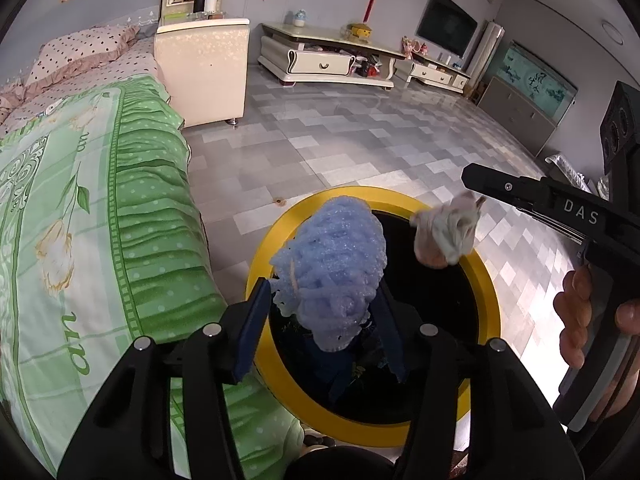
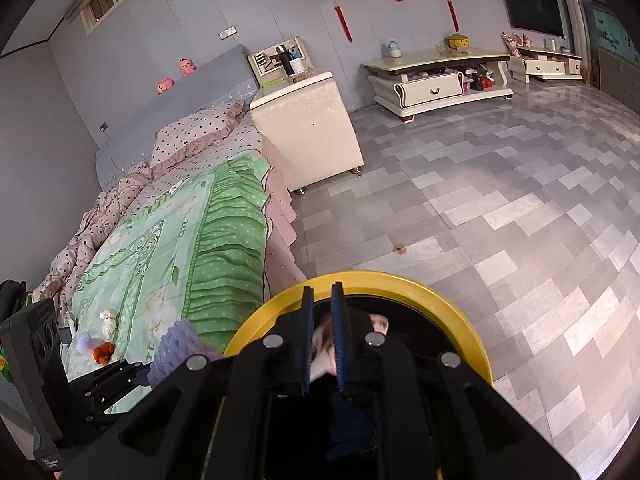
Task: Collect trash
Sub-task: 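Open the left tool over the bin while the right tool releases the pink cloth, then move both tools back over the remaining trash on the bed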
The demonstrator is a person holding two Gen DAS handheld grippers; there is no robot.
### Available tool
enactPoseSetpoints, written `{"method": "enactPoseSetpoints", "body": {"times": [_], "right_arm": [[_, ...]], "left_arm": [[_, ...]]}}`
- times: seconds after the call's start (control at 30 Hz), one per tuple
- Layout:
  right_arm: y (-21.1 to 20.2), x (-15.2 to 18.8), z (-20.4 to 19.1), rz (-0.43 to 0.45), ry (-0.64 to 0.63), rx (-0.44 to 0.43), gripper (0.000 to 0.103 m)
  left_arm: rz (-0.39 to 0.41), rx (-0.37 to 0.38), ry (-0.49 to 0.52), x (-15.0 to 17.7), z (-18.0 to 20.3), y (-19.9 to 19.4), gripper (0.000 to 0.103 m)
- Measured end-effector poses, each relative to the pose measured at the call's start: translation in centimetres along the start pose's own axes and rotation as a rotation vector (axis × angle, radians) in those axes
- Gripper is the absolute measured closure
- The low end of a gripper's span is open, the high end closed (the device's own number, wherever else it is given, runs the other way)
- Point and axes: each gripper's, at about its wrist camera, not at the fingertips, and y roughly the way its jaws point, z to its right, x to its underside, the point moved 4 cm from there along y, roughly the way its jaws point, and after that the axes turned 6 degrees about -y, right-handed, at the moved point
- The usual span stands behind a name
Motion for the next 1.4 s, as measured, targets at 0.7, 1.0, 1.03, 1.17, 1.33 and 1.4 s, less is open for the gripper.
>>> {"method": "enactPoseSetpoints", "body": {"times": [0.7,1.0,1.03,1.17,1.33,1.4], "right_arm": [[-3.8,-0.8,-2.7,0.097,-0.027,0.048,0.039],[-4.9,-1.4,-9.1,0.128,-0.122,-0.024,0.021],[-4.9,-1.5,-10.0,0.129,-0.135,-0.035,0.021],[-4.9,-1.7,-13.7,0.138,-0.172,-0.079,0.018],[-4.4,-1.8,-18.5,0.143,-0.222,-0.146,0.015],[-4.0,-1.7,-20.5,0.139,-0.246,-0.178,0.015]], "left_arm": [[0.131,-0.101,-0.07,-1.2,-5.5,-6.7,0.015],[0.207,-0.203,-0.116,-1.5,-12.1,-11.9,0.014],[0.215,-0.211,-0.124,-1.5,-12.9,-12.5,0.014],[0.249,-0.257,-0.174,-1.4,-16.8,-15.0,0.013],[0.27,-0.324,-0.238,-0.6,-22.1,-17.8,0.013],[0.273,-0.351,-0.258,-0.2,-24.3,-18.6,0.013]]}}
